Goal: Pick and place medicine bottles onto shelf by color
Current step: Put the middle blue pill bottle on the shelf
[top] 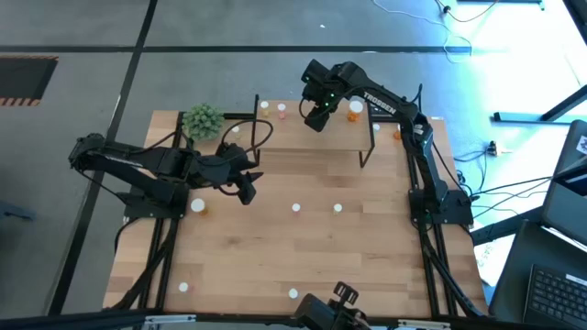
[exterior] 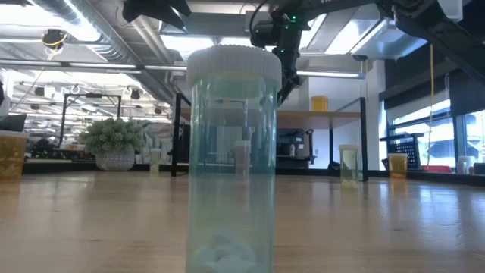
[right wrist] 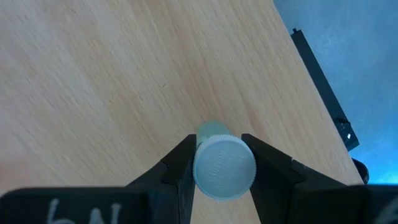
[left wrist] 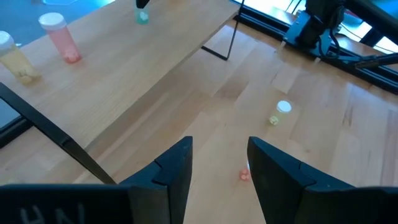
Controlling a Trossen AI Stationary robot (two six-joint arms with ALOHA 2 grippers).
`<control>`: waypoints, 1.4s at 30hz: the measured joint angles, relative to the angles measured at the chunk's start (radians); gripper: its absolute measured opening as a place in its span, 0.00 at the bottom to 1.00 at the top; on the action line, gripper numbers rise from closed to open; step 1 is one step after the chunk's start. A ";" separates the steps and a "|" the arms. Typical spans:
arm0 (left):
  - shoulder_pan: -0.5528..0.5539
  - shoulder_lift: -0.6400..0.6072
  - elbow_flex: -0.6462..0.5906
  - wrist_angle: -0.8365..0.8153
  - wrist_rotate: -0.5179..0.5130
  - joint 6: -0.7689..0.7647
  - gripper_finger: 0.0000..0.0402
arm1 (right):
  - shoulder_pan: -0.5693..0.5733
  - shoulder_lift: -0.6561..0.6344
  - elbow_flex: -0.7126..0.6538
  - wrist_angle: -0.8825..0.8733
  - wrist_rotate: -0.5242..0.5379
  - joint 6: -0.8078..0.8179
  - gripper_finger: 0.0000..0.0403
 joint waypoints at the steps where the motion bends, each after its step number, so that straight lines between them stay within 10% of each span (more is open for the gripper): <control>1: 0.000 0.000 0.000 0.000 -0.009 0.007 0.37 | 0.000 0.000 0.000 0.001 0.000 0.000 0.31; 42: 0.000 0.000 0.000 0.000 -0.128 0.017 0.37 | -0.001 0.003 0.006 0.025 0.001 0.025 0.46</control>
